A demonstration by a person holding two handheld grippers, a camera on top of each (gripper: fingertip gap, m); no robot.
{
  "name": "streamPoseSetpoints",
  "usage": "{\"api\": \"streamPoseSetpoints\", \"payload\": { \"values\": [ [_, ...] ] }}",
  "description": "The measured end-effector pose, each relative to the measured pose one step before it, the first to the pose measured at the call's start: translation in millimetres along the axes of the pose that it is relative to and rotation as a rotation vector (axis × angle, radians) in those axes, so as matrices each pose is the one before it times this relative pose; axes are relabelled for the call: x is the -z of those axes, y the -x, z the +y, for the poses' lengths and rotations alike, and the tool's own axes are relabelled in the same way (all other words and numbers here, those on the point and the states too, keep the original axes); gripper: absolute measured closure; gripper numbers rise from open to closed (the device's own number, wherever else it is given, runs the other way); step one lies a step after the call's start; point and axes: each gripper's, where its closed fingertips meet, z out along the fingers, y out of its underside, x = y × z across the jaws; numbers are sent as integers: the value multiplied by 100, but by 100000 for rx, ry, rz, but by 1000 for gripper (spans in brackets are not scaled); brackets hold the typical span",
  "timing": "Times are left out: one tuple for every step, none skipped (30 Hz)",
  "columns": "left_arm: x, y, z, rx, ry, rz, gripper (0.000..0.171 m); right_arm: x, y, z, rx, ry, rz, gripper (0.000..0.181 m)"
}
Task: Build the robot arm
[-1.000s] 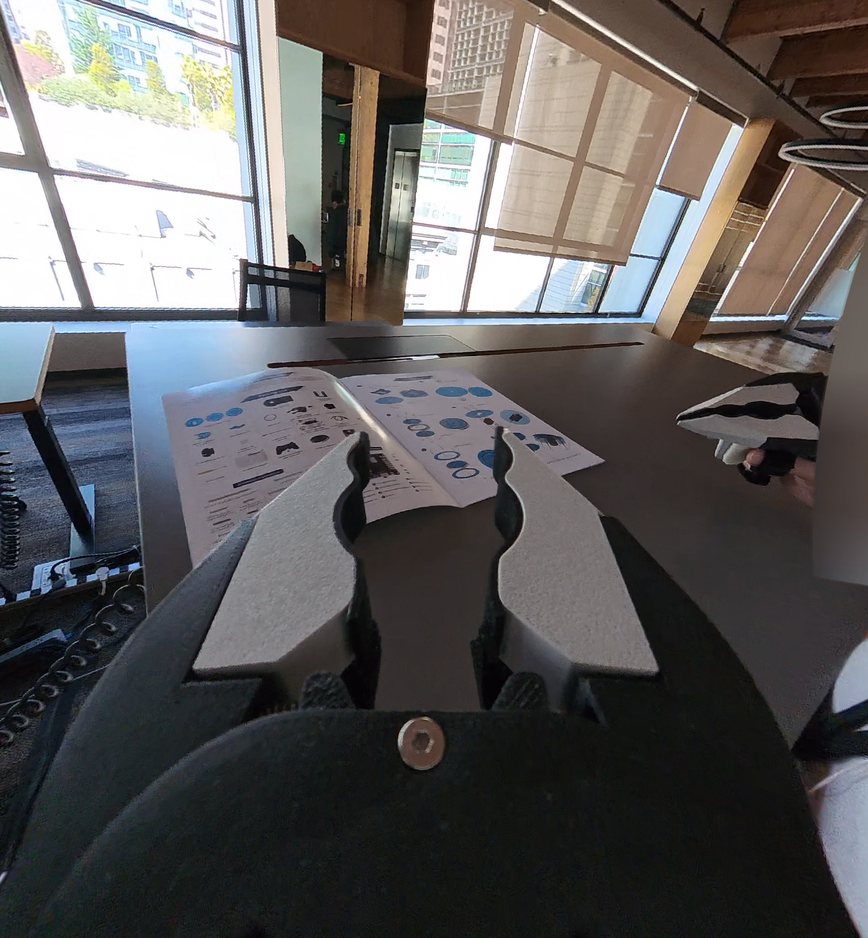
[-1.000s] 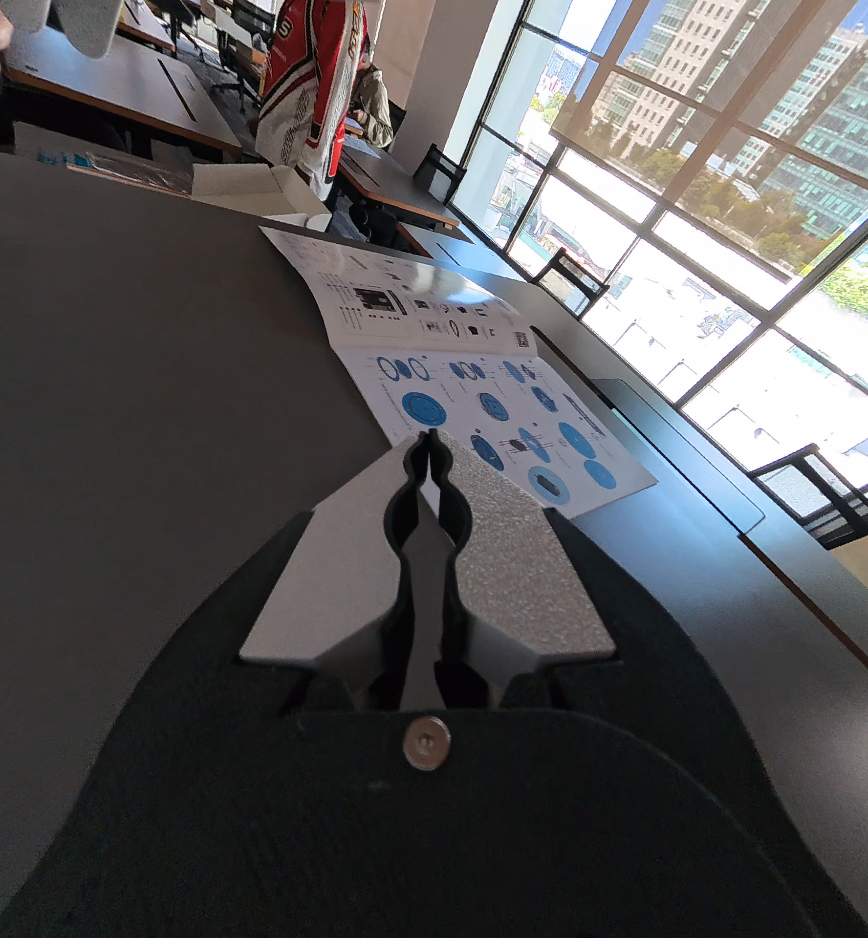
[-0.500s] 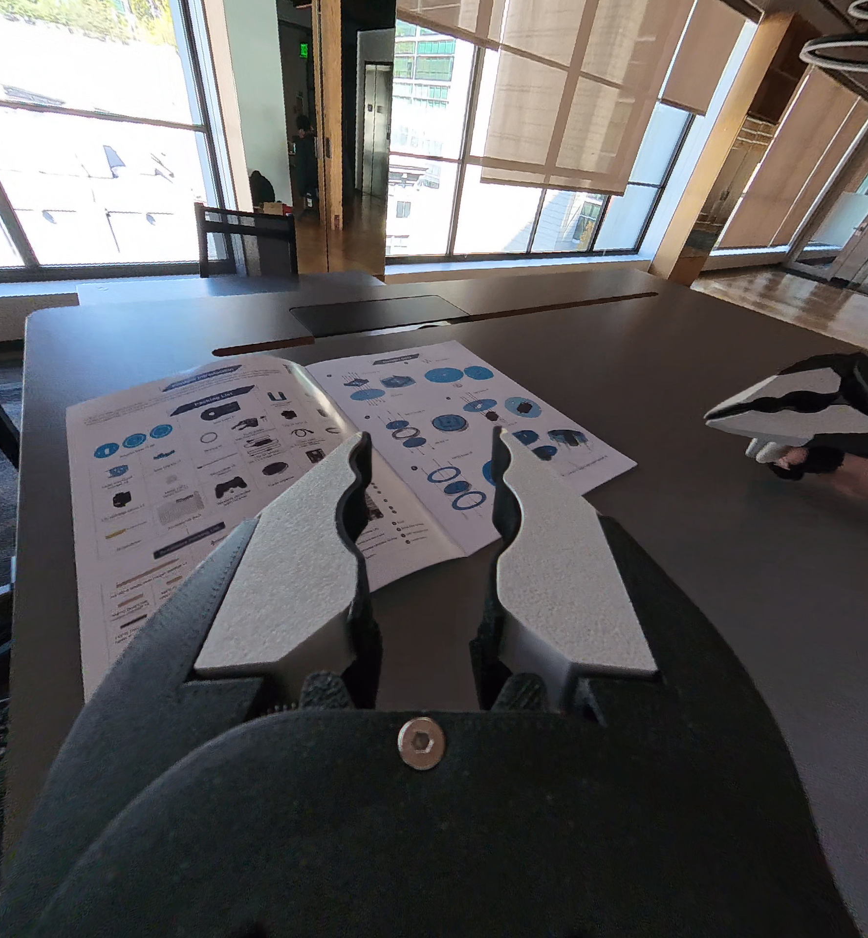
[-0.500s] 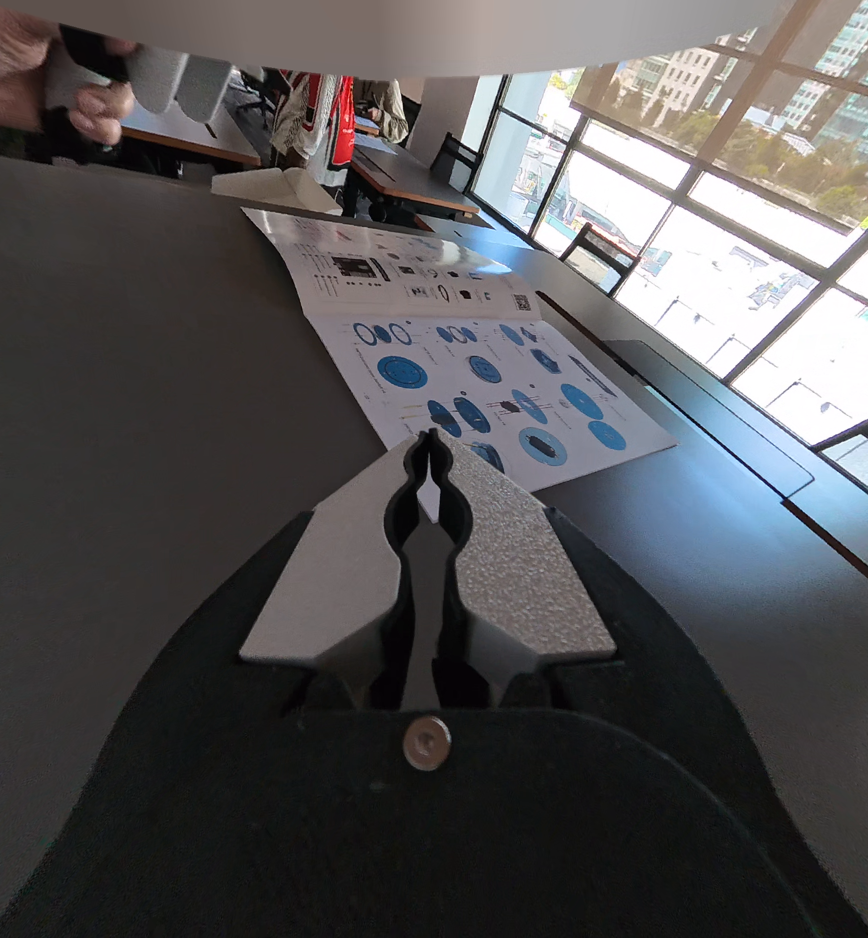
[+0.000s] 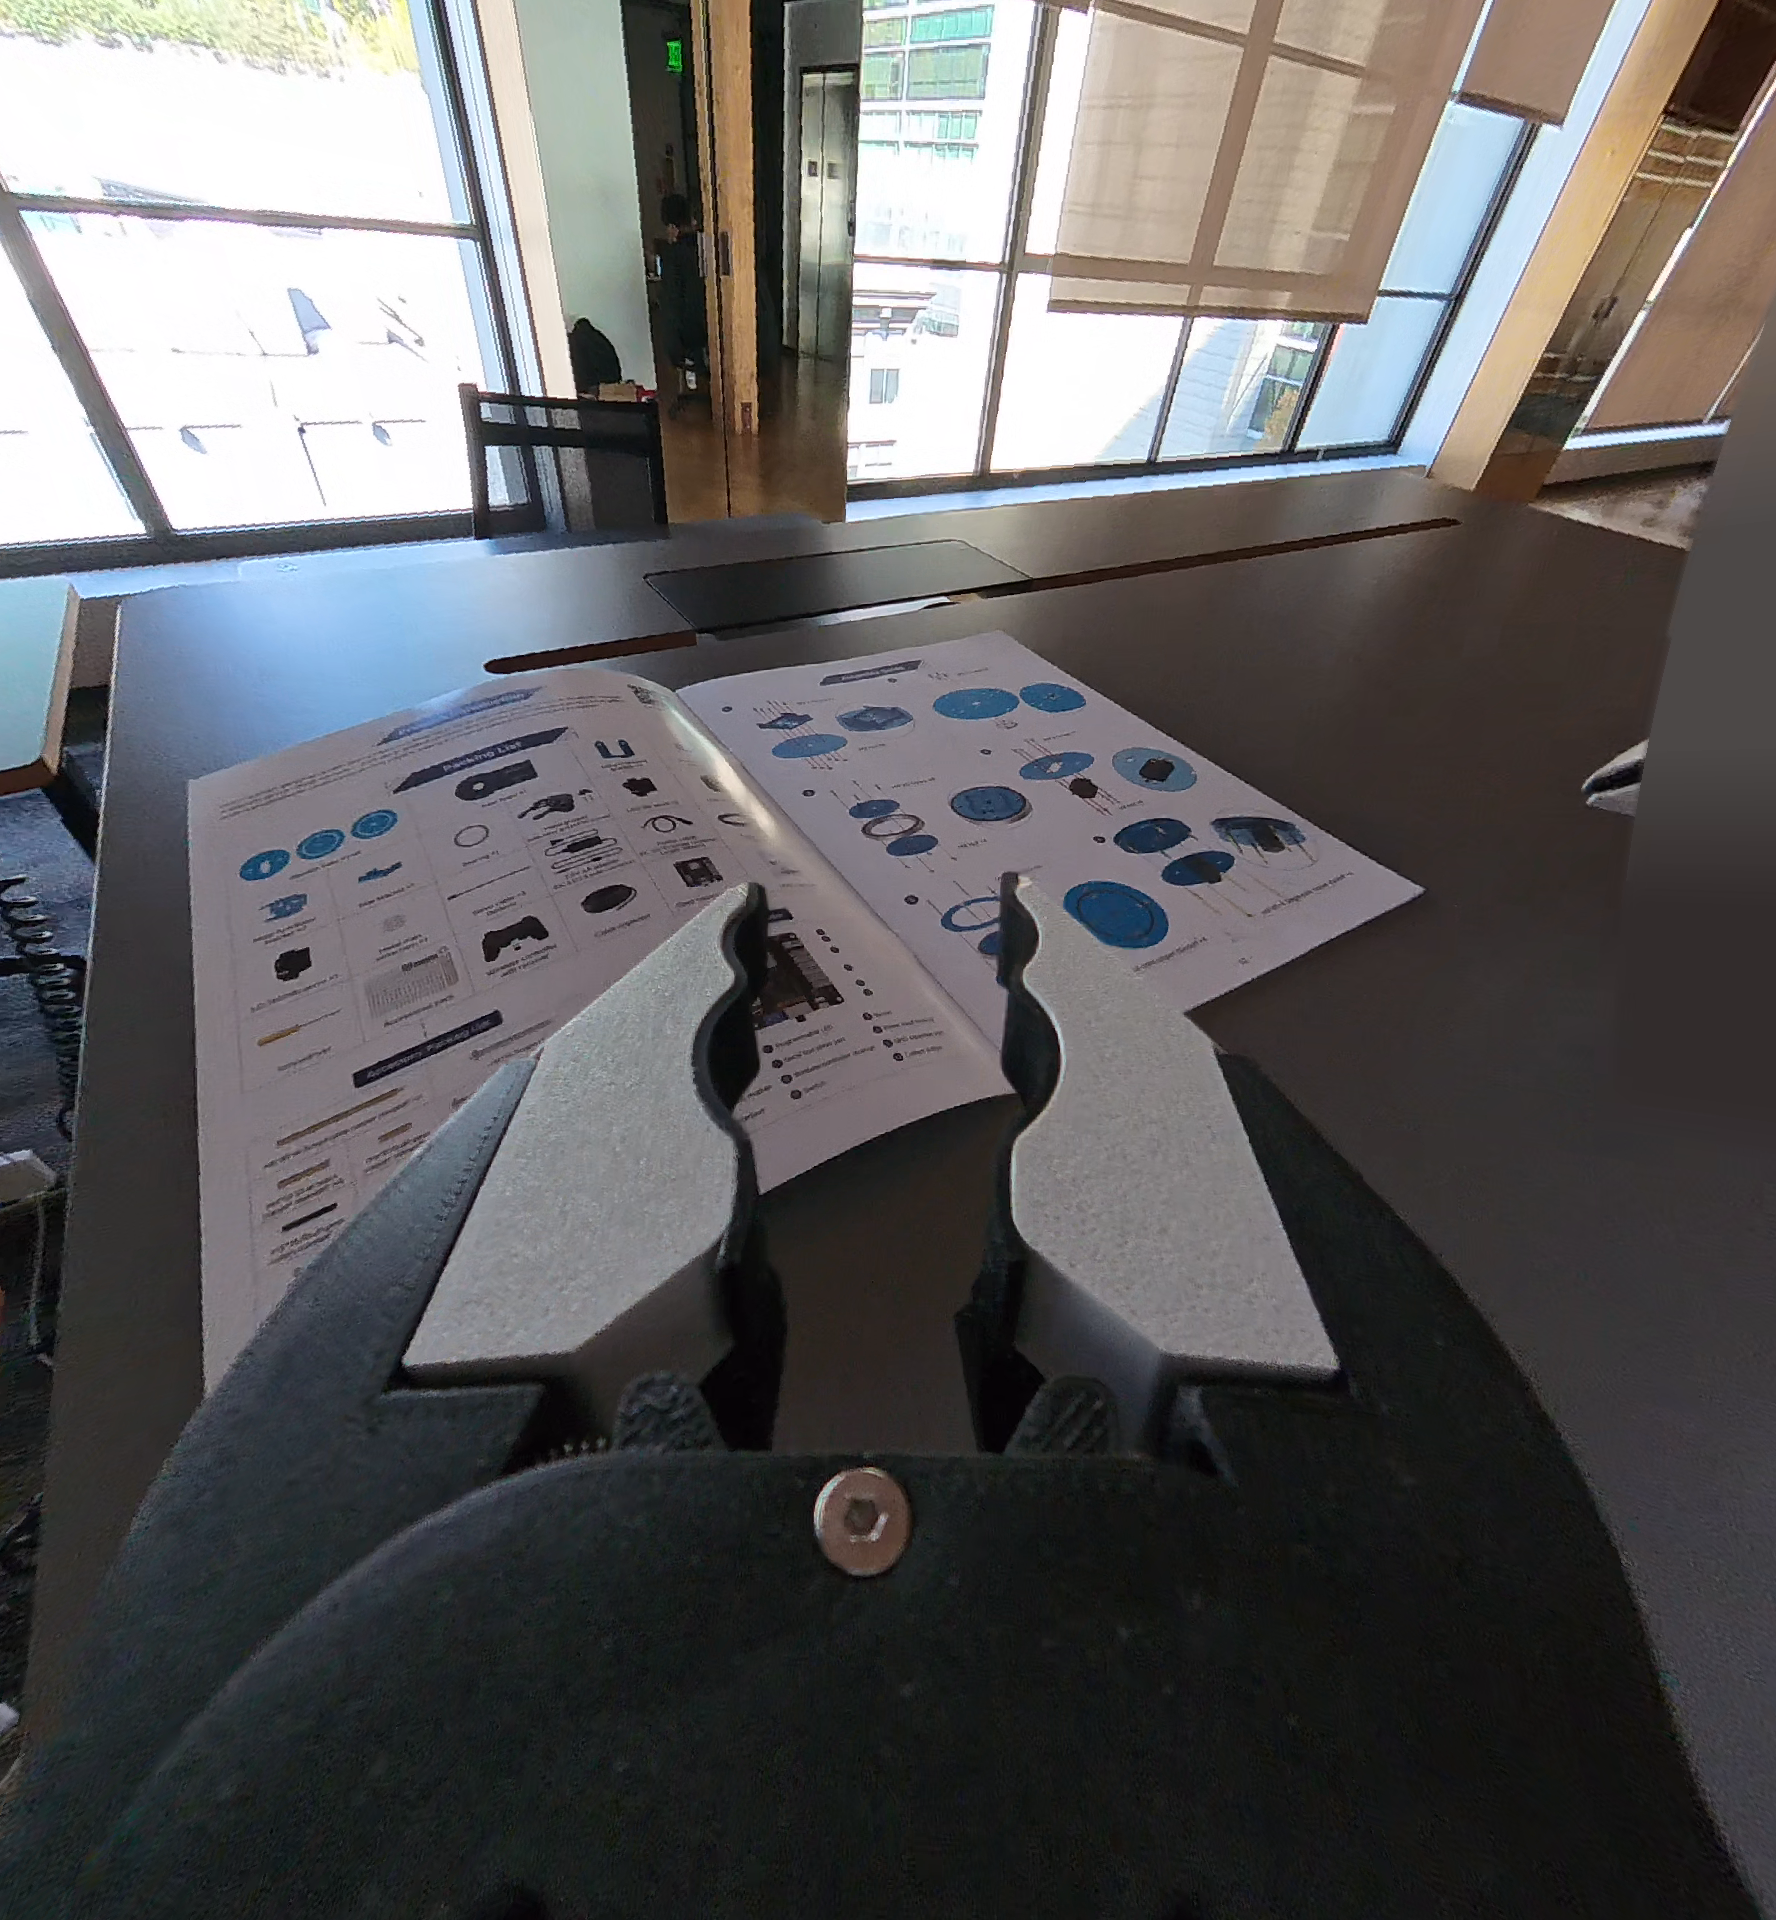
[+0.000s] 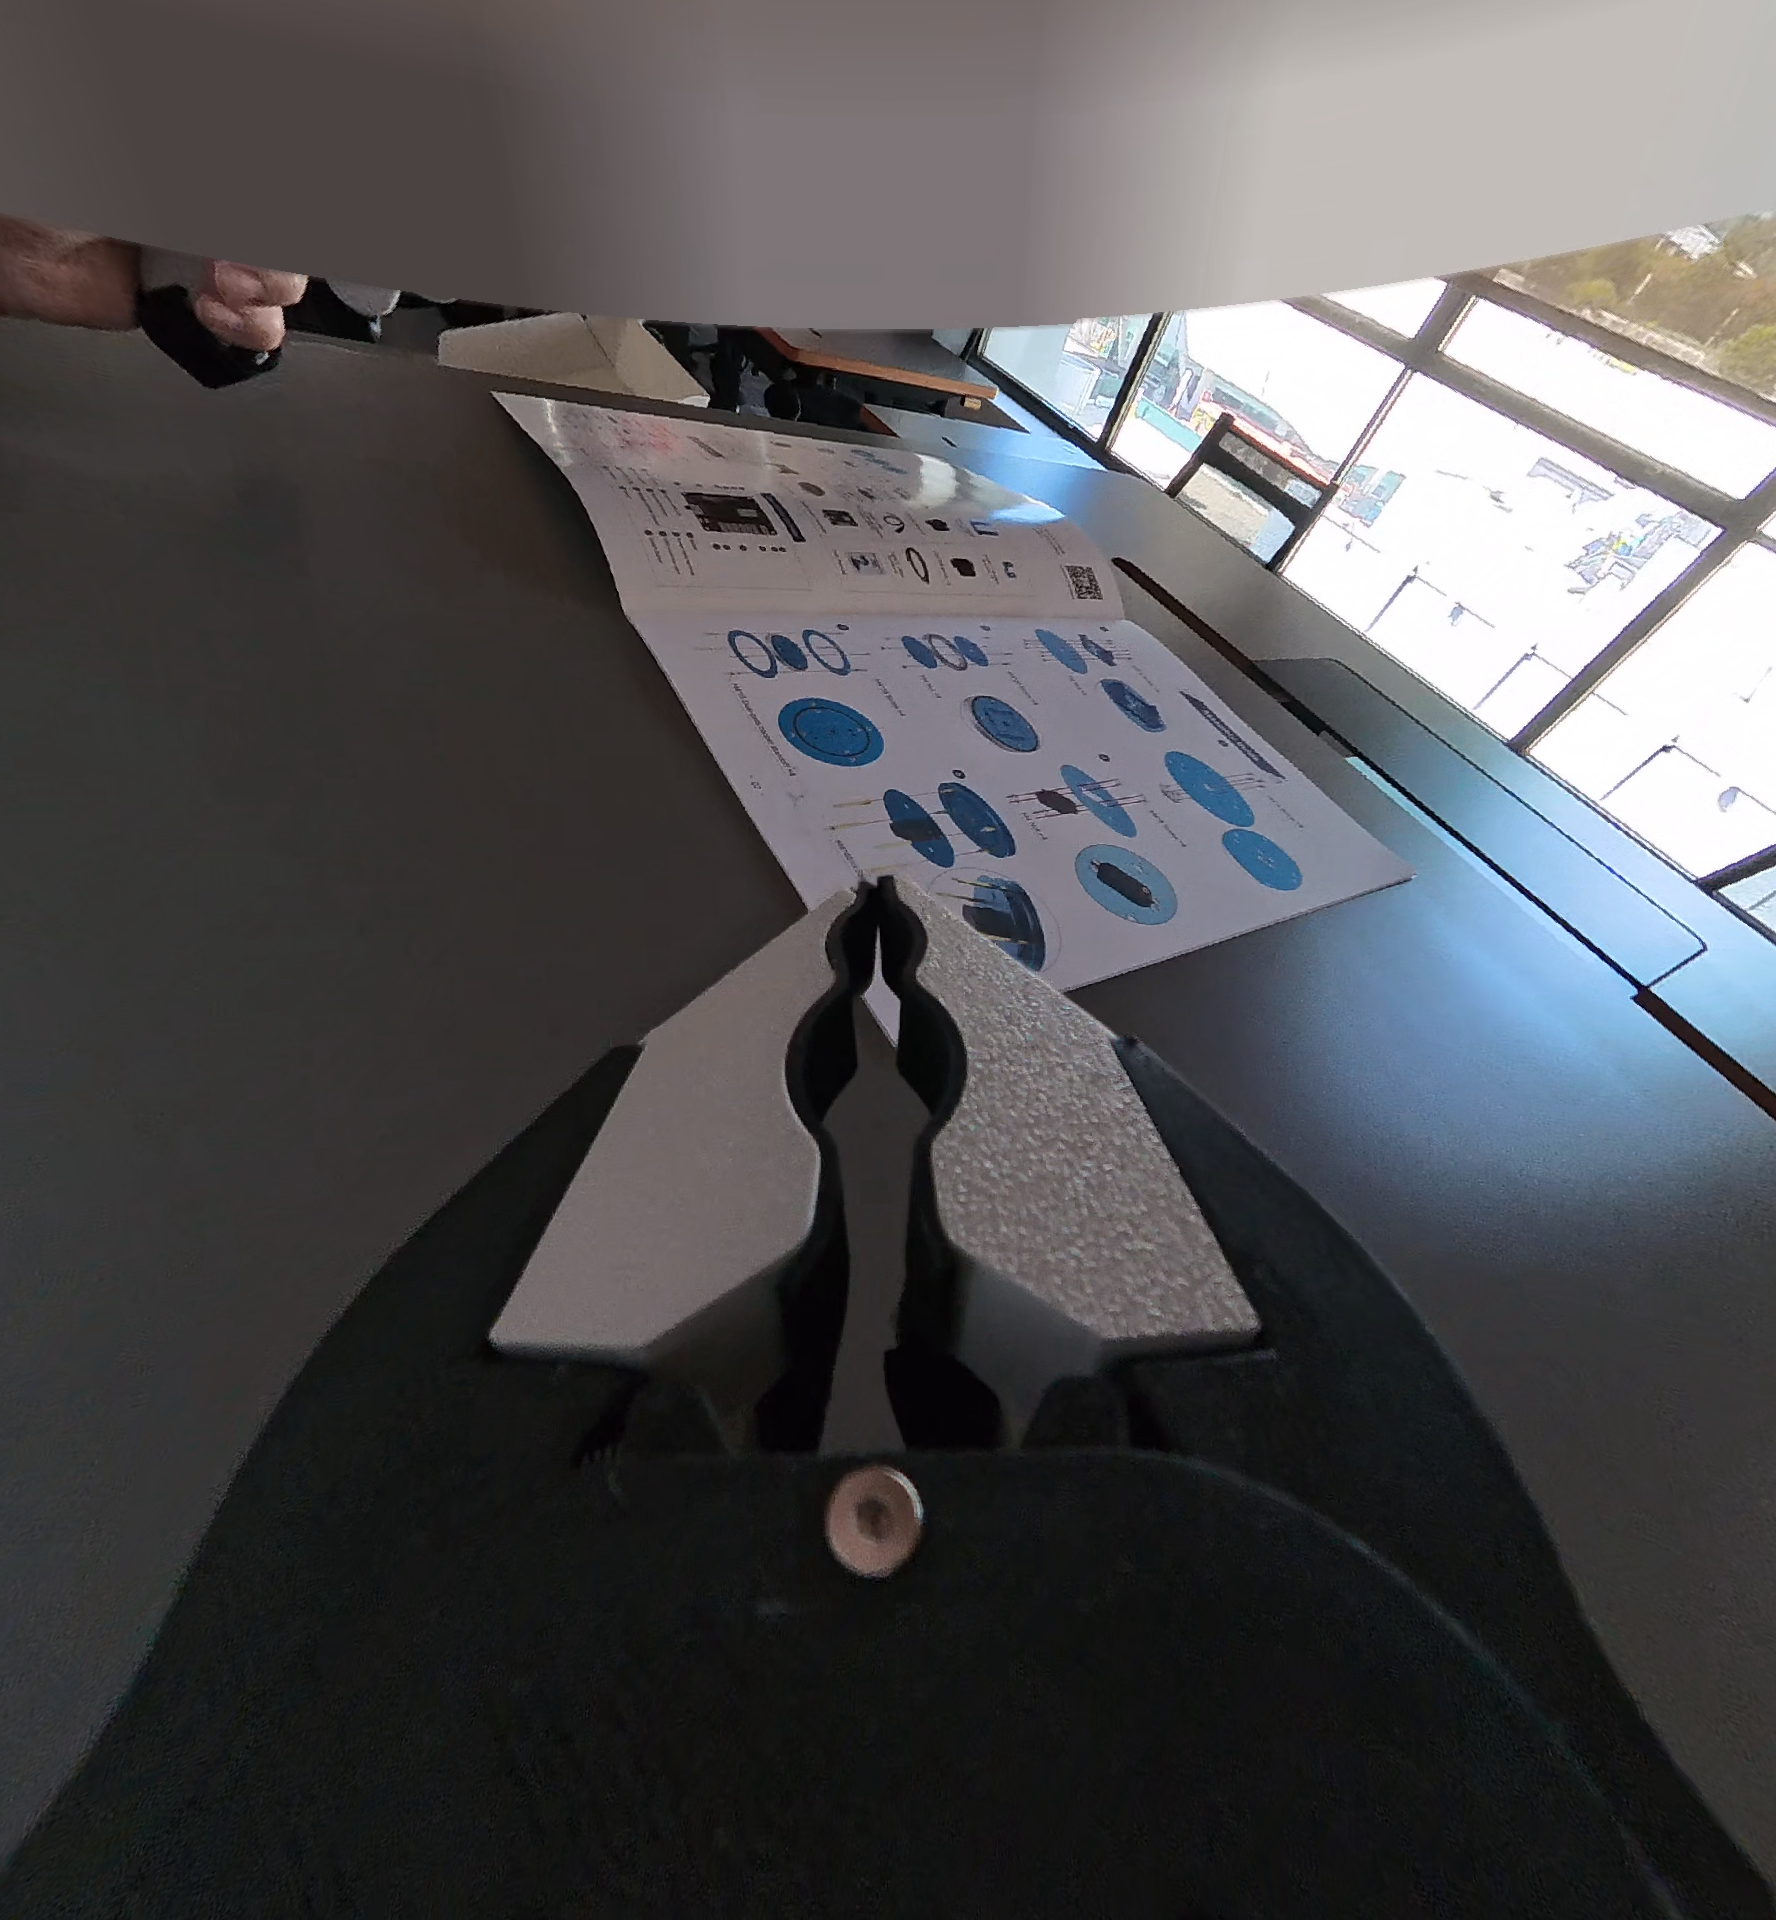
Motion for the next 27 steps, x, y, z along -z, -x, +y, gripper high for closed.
{"api": "streamPoseSetpoints", "payload": {
  "values": [
    [60,68,176,-1314,906,-914,129,14,-93,84,810,510,782,181],
    [46,11,34,-951,237,-374,129,-8,-9,29,1032,364,274,181],
    [21,-31,-11,-557,92,-17,129,-49,15,-31,729,375,162,181],
    [30,-72,-40,-205,-50,394,129,-13,-76,-111,461,-39,837,181],
    [13,-68,-30,165,-248,591,129,-24,50,-161,507,-610,-106,181],
    [-10,11,57,546,96,274,130,-28,20,-84,238,-228,56,181],
    [-61,26,190,799,762,359,130,-39,-88,14,225,271,678,181],
    [-83,-34,195,793,926,665,130,-40,-106,35,26,263,696,181],
    [-69,-55,133,583,559,497,130,-36,-29,46,-434,224,88,181],
    [-40,-68,83,144,231,268,130,-56,16,105,-832,607,-183,181],
    [-31,-99,39,-337,141,201,130,-25,-242,126,-352,797,1395,181],
    [-35,-91,39,-648,213,46,130,42,-403,17,804,107,2561,181],
    [-28,-67,41,-793,302,-153,130,79,-264,-93,1252,-673,1632,181],
    [-33,-38,67,-890,450,-301,131,85,-198,-136,798,-839,1193,181],
    [-36,-27,54,-895,454,-325,131,77,-215,-88,440,-566,1380,181],
    [-35,-57,45,-809,384,-209,131,49,-183,-46,260,-341,1055,181],
    [-38,-80,-18,-793,136,-19,131,23,-99,3,81,-70,375,181],
    [-19,-84,-43,-779,-92,33,131,1,-20,37,-3,131,-12,181],
    [-16,-60,-16,-613,-27,-16,131,-5,29,12,0,114,-191,181],
    [-20,-55,37,-410,248,14,132,8,15,-34,351,-141,34,181],
    [-12,-39,47,-286,319,40,132,17,6,-86,750,-402,255,181],
    [-13,-10,34,-271,133,-85,132,17,1,-76,819,-259,355,181],
    [8,13,11,-241,-9,-183,132,-17,51,-39,659,-42,-32,181],
    [10,57,8,-123,41,-301,132,-34,88,23,382,128,-337,181],
    [18,69,-18,-44,-96,-337,132,-39,74,58,245,342,-339,181],
    [13,72,-54,-8,-380,-278,132,-42,74,71,248,304,-456,181],
    [-7,85,-46,115,-363,-267,133,-68,34,57,230,65,-316,181]
  ]
}}
